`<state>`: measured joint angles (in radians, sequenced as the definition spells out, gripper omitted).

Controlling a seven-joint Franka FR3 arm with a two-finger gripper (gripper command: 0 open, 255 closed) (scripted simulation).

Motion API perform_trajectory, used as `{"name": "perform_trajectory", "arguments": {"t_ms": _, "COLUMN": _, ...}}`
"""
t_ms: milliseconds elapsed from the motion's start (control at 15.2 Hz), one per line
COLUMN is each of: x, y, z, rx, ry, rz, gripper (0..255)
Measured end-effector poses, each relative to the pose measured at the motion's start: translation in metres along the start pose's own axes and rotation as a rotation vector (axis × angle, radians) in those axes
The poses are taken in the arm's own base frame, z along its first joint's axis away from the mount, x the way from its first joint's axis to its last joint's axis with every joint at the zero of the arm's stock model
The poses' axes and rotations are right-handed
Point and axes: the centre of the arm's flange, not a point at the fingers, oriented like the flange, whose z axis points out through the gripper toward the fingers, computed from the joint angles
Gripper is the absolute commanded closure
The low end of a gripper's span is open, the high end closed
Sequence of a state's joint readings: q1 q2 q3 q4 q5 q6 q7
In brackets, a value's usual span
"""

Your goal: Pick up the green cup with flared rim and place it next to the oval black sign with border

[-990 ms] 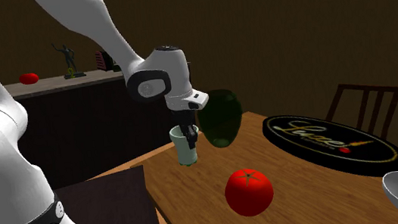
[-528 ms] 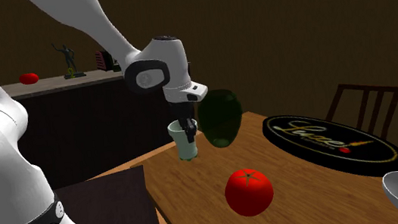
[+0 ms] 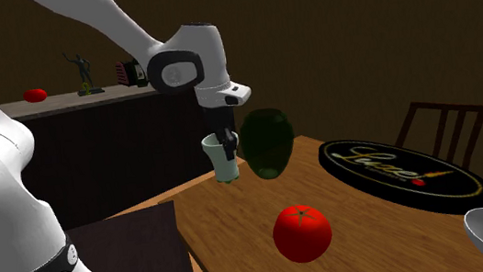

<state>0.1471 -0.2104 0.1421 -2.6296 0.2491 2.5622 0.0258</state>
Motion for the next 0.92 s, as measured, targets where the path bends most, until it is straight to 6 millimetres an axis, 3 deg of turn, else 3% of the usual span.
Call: {"name": "perform_trajectory", "arguments": {"t_ms": 924, "x": 0.01, "y": -0.01, "z": -0.072, "rx": 0.0, "ry": 0.0, "rz": 0.0, "gripper": 255}}
